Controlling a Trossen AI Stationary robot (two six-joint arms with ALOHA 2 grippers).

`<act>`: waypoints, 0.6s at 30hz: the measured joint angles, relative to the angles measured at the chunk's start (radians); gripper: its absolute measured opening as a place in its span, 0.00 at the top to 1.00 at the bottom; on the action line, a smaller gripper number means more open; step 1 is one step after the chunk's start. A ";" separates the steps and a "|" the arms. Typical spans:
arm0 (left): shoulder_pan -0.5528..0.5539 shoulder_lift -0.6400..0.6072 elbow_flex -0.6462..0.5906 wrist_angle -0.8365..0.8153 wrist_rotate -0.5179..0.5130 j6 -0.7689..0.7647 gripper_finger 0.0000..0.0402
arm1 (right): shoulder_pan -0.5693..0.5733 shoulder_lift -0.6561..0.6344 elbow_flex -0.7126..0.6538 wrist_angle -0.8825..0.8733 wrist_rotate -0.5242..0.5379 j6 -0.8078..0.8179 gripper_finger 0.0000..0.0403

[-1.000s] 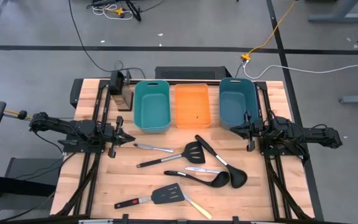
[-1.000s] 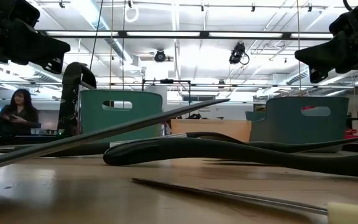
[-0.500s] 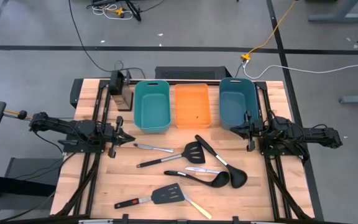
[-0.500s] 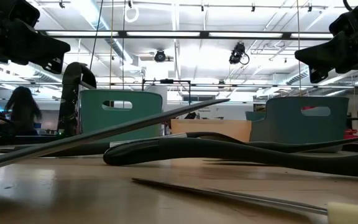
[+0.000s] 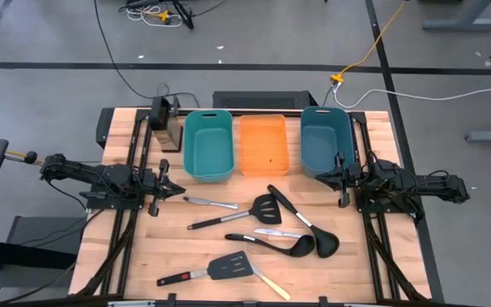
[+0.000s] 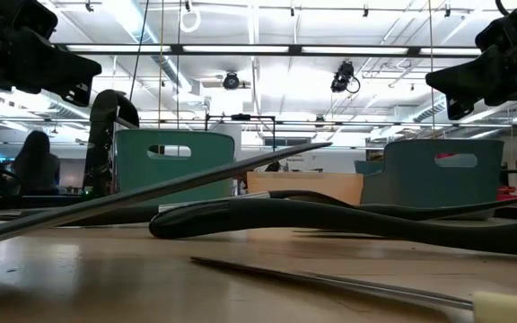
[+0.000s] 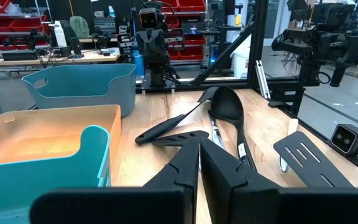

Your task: Pick & Place Kitchen Items

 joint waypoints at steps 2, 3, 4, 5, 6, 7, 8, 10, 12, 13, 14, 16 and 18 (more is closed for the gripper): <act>0.000 0.000 0.000 0.000 0.000 0.000 0.95 | 0.000 0.000 0.000 0.000 0.000 0.000 0.97; 0.000 0.000 0.000 0.000 0.000 0.000 0.95 | 0.000 0.000 0.000 0.000 0.000 0.000 0.97; 0.000 0.000 0.000 0.000 0.000 0.000 0.95 | 0.000 0.000 0.000 0.000 0.000 0.000 0.97; 0.000 0.000 0.000 0.000 0.000 0.000 0.95 | 0.000 0.000 0.000 0.000 0.000 0.000 0.97; 0.000 0.000 0.000 0.000 0.000 0.008 0.95 | 0.000 0.000 0.000 0.000 0.000 0.000 0.97; 0.000 0.000 0.000 0.001 -0.001 0.029 0.95 | 0.000 0.000 0.000 0.000 0.000 0.000 0.97; 0.000 0.000 0.000 0.003 -0.002 0.055 0.95 | 0.000 0.000 0.000 0.000 0.000 0.000 0.97; 0.000 0.000 0.000 0.003 -0.002 0.088 0.95 | 0.000 0.000 0.000 0.000 0.000 0.000 0.97; 0.000 0.000 0.000 0.003 -0.002 0.090 0.95 | 0.000 0.000 0.000 0.000 0.000 0.000 0.97; 0.000 0.000 0.000 0.003 -0.002 0.086 0.95 | 0.000 0.000 0.000 0.000 0.000 0.000 0.97; 0.000 0.000 0.000 0.003 -0.002 0.086 0.95 | 0.000 0.000 0.000 0.001 0.000 0.000 0.97; 0.000 0.000 0.000 0.007 -0.001 0.085 0.95 | 0.000 0.000 0.000 0.002 0.000 0.000 0.97; 0.000 0.000 0.000 0.012 -0.001 0.084 0.95 | 0.000 0.000 0.000 0.002 0.000 0.000 0.97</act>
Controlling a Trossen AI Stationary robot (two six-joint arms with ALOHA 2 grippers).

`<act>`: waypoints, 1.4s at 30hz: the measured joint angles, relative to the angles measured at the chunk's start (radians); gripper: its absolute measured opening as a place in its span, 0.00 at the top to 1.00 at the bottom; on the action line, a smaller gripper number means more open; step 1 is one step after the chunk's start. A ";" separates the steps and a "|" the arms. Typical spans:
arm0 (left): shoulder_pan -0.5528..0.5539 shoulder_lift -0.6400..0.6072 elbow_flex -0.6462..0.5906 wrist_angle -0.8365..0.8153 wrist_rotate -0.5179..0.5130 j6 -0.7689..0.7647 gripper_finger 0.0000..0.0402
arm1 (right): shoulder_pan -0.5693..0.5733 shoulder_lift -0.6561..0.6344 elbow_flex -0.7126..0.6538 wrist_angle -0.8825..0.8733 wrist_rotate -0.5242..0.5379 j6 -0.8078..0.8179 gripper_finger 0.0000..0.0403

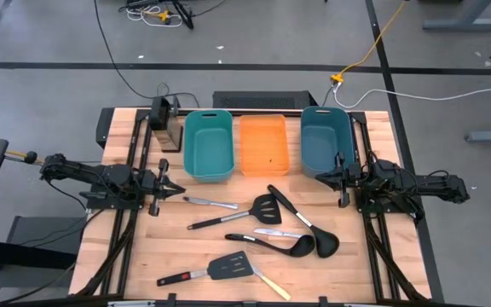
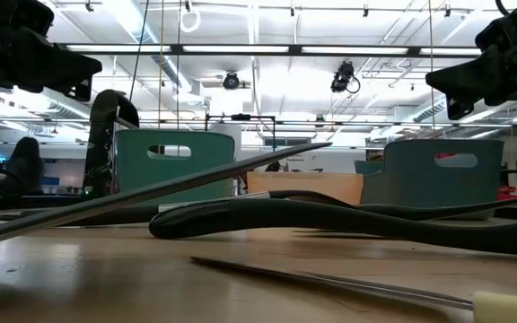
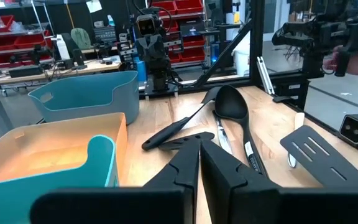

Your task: Pick & Place Kitchen Items

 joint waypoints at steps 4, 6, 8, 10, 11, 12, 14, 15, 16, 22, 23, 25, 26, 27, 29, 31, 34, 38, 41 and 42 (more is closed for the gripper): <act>0.000 0.000 0.000 0.003 0.001 -0.008 0.95 | 0.000 0.000 0.000 0.005 0.000 0.000 0.97; 0.000 0.000 0.000 0.003 0.002 -0.049 0.95 | 0.000 0.000 0.000 0.013 0.000 0.000 0.97; 0.000 0.000 0.000 0.003 0.002 -0.105 0.95 | 0.000 0.000 0.000 0.020 0.000 0.000 0.97; 0.000 0.000 0.000 0.003 0.000 -0.155 0.95 | 0.000 0.000 0.000 0.022 0.000 0.000 0.97; 0.000 0.000 0.000 0.003 -0.007 -0.168 0.95 | 0.000 0.000 0.000 0.023 0.000 0.000 0.97; 0.000 0.000 0.000 0.003 -0.017 -0.181 0.95 | 0.000 0.000 0.000 0.023 0.000 0.000 0.97; 0.000 0.000 0.000 0.007 -0.043 -0.192 0.95 | 0.000 0.000 0.000 0.024 0.000 0.000 0.97; 0.000 0.000 0.000 0.013 -0.059 -0.193 0.95 | 0.000 0.000 0.000 0.024 0.000 0.000 0.97; 0.000 0.000 0.000 0.019 -0.078 -0.196 0.95 | 0.000 0.000 0.000 0.024 0.000 0.000 0.97; 0.000 0.000 0.002 0.055 -0.155 -0.182 0.96 | -0.001 0.000 0.000 0.037 0.000 -0.049 0.97; 0.000 0.000 0.007 0.055 -0.172 -0.182 0.98 | -0.001 0.000 0.000 0.035 0.000 -0.052 0.97; -0.007 0.010 0.029 0.050 -0.201 -0.184 0.99 | -0.001 0.000 0.000 0.030 0.000 -0.052 0.97; -0.013 0.024 0.045 0.048 -0.212 -0.185 0.99 | -0.001 0.000 0.000 0.030 0.000 -0.056 0.98; -0.021 0.041 0.061 0.036 -0.229 -0.187 0.99 | -0.001 0.000 0.000 0.030 0.001 -0.060 0.98; -0.039 0.092 0.101 0.008 -0.257 -0.204 0.99 | -0.001 0.000 0.000 0.031 0.005 -0.073 0.99; -0.063 0.163 0.152 -0.002 -0.291 -0.233 0.99 | -0.001 0.000 0.000 0.031 0.013 -0.083 0.98; -0.113 0.290 0.232 -0.047 -0.360 -0.293 0.99 | -0.001 0.000 0.000 0.037 0.039 -0.083 0.95; -0.200 0.489 0.393 -0.174 -0.450 -0.372 0.99 | -0.001 0.000 0.000 0.042 0.091 -0.083 0.93; -0.280 0.639 0.525 -0.300 -0.516 -0.447 1.00 | -0.001 0.000 0.000 0.052 0.119 -0.084 0.92; -0.308 0.687 0.567 -0.337 -0.535 -0.472 1.00 | -0.001 0.000 0.000 0.057 0.132 -0.084 0.92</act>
